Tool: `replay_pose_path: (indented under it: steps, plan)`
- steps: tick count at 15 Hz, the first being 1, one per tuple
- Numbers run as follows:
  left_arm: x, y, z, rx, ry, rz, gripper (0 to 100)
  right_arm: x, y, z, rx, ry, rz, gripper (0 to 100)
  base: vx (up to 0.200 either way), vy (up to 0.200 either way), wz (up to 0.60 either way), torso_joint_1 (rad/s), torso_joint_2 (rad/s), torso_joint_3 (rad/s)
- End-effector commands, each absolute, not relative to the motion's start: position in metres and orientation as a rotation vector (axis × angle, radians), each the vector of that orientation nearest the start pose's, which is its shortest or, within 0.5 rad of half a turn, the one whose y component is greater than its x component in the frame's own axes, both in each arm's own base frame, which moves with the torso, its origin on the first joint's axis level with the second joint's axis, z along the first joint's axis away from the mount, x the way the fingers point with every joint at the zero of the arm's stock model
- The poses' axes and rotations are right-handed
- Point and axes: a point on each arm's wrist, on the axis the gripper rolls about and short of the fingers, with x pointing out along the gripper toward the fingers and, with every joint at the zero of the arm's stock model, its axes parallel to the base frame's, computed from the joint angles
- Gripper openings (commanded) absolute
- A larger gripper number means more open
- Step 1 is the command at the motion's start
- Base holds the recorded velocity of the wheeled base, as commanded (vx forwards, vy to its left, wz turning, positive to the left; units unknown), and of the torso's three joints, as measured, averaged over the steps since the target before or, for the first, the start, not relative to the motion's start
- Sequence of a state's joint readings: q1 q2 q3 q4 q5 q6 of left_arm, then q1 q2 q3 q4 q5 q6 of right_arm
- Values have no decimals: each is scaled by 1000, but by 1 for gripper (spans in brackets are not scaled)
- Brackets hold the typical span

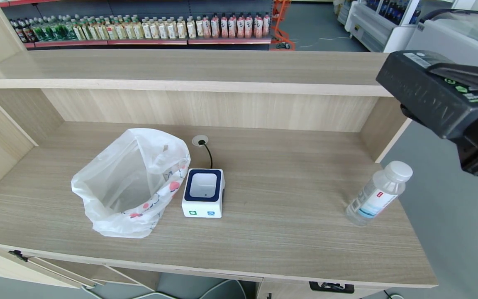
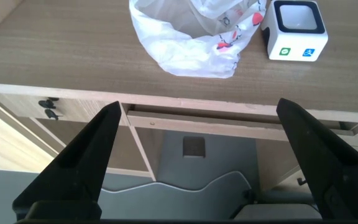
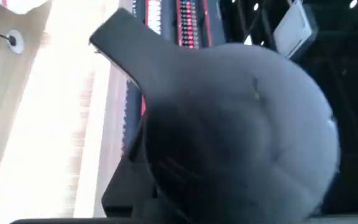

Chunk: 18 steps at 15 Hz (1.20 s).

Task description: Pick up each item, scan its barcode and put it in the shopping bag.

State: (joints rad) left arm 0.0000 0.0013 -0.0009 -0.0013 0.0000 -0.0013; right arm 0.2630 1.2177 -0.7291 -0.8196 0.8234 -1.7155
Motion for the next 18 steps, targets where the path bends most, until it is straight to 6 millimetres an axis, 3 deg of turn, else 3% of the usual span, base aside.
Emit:
replay_pose_path:
  steps: [1, 3, 6, 9, 14, 18]
  plan:
    - [-23, 0, 76, -2, -2, 0, 100, 163, 70, 294, -1757, -1471, 498, 0, 0, 0, 0, 0, 0, 0]
    - [-23, 0, 76, -2, 0, 0, 100, 152, 72, 299, -1829, -1652, 413, 0, 0, 0, 0, 0, 0, 0]
    - [-23, 0, 76, -2, 0, 0, 100, 118, 76, 311, -1824, -2029, 267, 0, 0, 0, 0, 0, 0, 0]
    - [-23, 0, 76, -2, -2, 0, 100, 103, 71, 309, -1837, -2166, 185, 0, 0, 0, 0, 0, 0, 0]
    - [-23, 0, 76, -2, -2, 0, 100, 100, 71, 302, -1789, -2222, 249, 0, 0, 0, 0, 0, 0, 0]
    - [-23, 0, 76, -2, -2, 0, 100, 105, 74, 271, -1737, -2081, 629, 0, 0, 0, 0, 0, 0, 0]
